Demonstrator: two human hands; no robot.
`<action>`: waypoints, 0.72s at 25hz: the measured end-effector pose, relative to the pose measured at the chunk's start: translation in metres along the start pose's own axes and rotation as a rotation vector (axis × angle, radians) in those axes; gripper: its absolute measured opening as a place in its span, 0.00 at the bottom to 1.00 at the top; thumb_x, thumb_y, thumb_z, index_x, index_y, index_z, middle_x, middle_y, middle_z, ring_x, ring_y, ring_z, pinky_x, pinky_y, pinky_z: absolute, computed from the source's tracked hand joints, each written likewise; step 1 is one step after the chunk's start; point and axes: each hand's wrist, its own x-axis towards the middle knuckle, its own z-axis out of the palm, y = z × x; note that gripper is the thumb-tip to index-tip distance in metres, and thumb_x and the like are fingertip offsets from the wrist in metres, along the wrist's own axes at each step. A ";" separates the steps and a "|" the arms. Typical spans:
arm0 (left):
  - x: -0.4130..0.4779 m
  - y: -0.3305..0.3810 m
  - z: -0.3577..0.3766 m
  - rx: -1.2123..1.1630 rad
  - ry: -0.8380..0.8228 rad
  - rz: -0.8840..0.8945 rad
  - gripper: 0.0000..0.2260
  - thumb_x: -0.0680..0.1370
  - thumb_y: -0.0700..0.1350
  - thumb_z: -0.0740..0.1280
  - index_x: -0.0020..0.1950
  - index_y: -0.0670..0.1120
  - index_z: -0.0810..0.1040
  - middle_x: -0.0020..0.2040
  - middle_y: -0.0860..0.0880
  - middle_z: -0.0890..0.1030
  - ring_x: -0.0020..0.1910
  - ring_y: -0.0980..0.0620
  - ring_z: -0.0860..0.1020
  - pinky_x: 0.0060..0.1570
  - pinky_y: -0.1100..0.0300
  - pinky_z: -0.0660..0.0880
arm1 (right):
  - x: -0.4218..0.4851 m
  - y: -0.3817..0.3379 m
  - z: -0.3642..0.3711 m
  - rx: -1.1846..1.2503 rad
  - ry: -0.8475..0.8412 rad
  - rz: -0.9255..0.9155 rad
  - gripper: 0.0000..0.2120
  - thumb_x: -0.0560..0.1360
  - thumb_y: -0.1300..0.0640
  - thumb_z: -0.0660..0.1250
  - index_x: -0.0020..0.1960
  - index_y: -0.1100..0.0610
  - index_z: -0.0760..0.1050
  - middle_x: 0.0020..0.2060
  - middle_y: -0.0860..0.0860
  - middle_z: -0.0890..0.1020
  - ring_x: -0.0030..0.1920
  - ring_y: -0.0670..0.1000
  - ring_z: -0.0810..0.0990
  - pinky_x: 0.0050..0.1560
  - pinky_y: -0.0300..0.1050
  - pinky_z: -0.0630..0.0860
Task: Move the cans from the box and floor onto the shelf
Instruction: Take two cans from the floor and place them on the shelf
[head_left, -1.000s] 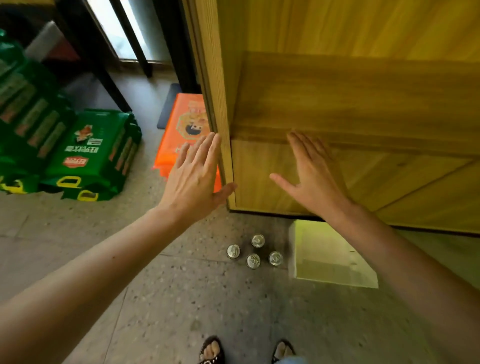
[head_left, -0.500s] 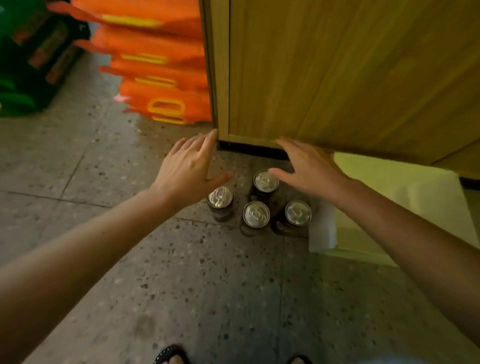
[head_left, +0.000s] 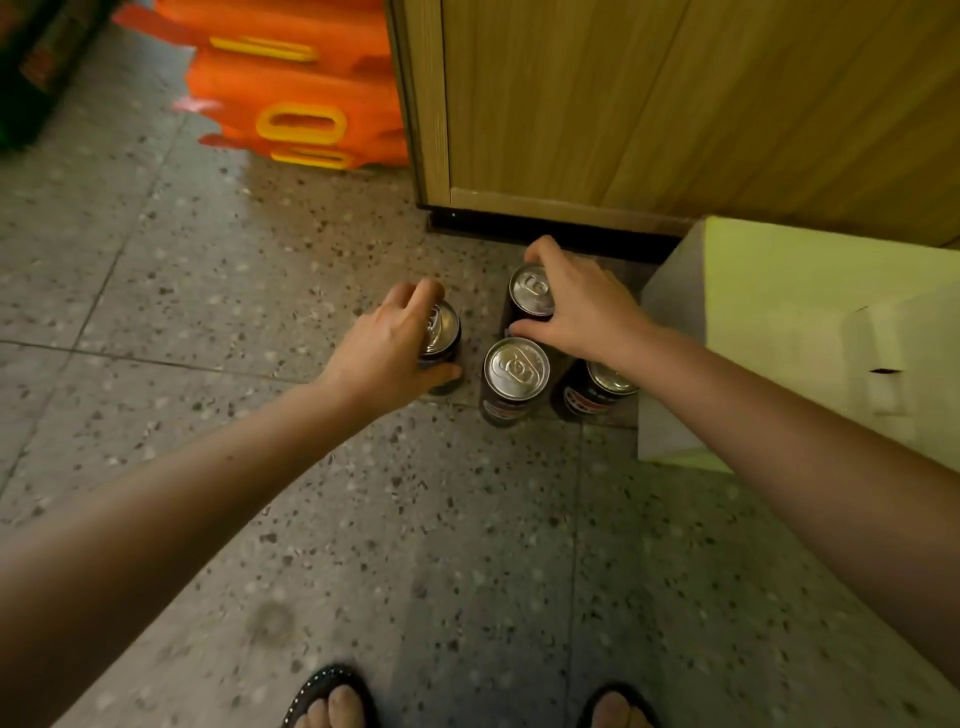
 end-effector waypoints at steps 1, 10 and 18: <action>0.002 0.001 0.001 -0.001 0.000 -0.014 0.31 0.67 0.50 0.74 0.64 0.44 0.64 0.59 0.40 0.74 0.53 0.37 0.76 0.49 0.46 0.75 | 0.001 0.000 0.002 0.026 0.005 0.003 0.32 0.65 0.47 0.74 0.61 0.57 0.64 0.57 0.55 0.78 0.56 0.58 0.77 0.51 0.52 0.75; 0.010 0.029 -0.068 -0.063 0.088 -0.026 0.27 0.63 0.48 0.76 0.58 0.46 0.71 0.52 0.43 0.82 0.49 0.40 0.80 0.47 0.46 0.78 | -0.009 -0.020 -0.077 0.117 0.102 -0.002 0.29 0.60 0.48 0.77 0.57 0.56 0.72 0.49 0.54 0.82 0.48 0.54 0.80 0.46 0.51 0.79; -0.040 0.157 -0.377 -0.140 0.167 0.057 0.28 0.61 0.49 0.77 0.58 0.49 0.73 0.52 0.45 0.82 0.50 0.42 0.80 0.48 0.49 0.77 | -0.068 -0.145 -0.385 0.248 0.181 0.012 0.27 0.60 0.50 0.78 0.54 0.54 0.73 0.48 0.51 0.82 0.46 0.50 0.79 0.44 0.44 0.77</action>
